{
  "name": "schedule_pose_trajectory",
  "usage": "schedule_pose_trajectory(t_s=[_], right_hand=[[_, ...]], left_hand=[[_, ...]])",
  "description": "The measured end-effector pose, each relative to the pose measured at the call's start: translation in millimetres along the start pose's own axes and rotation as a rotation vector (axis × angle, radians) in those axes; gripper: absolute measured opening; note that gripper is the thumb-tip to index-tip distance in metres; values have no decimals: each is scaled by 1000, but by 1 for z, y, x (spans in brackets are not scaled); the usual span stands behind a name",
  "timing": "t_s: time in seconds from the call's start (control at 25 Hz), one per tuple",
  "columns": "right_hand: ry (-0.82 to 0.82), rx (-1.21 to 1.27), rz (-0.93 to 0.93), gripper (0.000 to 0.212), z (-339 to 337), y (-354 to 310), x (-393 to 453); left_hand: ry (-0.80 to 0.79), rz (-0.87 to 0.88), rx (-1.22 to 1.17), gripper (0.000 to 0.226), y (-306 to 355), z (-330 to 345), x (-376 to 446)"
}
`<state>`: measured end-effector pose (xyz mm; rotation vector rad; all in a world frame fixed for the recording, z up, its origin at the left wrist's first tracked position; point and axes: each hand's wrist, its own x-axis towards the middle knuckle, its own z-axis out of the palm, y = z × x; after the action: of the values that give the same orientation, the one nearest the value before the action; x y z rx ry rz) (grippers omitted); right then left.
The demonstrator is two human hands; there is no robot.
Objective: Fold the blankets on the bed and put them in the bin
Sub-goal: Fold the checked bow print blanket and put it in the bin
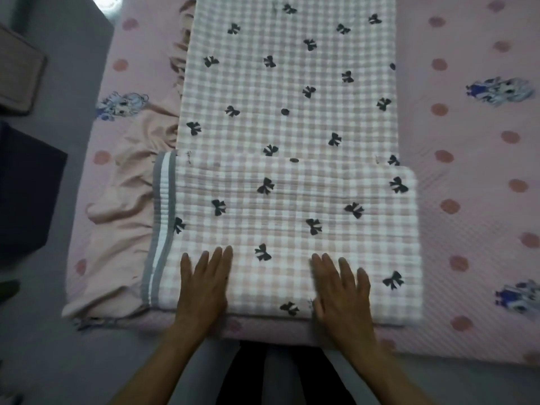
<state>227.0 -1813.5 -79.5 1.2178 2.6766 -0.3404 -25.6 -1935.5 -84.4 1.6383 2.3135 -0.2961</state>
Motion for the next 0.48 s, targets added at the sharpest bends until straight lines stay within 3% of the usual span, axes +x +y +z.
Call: schedule_pose_trajectory(t_s=[0.12,0.32,0.48], right_hand=[[-26,-55,-11,92,9,3,-29],[50,-164,-7,119,31,-6,-36],[75,-228,123,115,43,13,-33]], left_hand=[[-50,96,-1,129,13,8,-27],[-13,163,101,136,19,27,-29],[68,206,69,140,2,44,-27]])
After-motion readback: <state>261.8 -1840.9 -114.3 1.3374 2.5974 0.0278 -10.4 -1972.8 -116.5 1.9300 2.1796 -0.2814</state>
